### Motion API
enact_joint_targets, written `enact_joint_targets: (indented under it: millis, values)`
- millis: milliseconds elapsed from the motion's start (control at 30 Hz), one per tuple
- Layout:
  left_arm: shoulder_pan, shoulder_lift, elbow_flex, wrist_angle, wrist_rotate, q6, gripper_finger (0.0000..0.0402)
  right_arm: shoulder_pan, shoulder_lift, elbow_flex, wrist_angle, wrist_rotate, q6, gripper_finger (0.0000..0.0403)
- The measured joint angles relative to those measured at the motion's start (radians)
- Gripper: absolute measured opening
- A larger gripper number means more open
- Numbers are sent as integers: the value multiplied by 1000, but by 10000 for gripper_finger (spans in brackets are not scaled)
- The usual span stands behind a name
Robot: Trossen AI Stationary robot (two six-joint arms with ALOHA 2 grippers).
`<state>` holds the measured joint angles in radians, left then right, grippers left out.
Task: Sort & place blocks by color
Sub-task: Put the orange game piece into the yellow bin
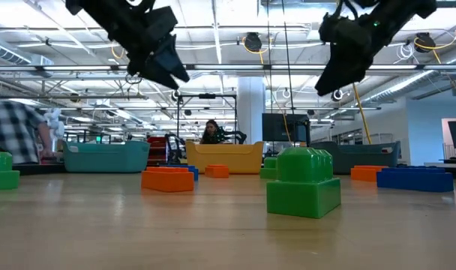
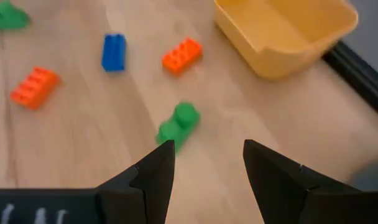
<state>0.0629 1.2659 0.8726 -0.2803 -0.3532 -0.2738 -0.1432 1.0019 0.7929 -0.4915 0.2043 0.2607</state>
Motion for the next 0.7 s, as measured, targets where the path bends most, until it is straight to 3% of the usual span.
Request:
enact_joint_targets:
  millis: [133, 333, 700]
  values:
    - [13, 0, 0, 148, 1, 91, 273, -23, 60, 20, -148, 0, 143, 185]
    - [33, 4, 0, 326, -1, 70, 274, -31, 119, 19, -358, -80, 370, 185]
    - [14, 43, 1, 305, -1, 120, 274, -11, 179, 19, -393, -77, 530, 204]
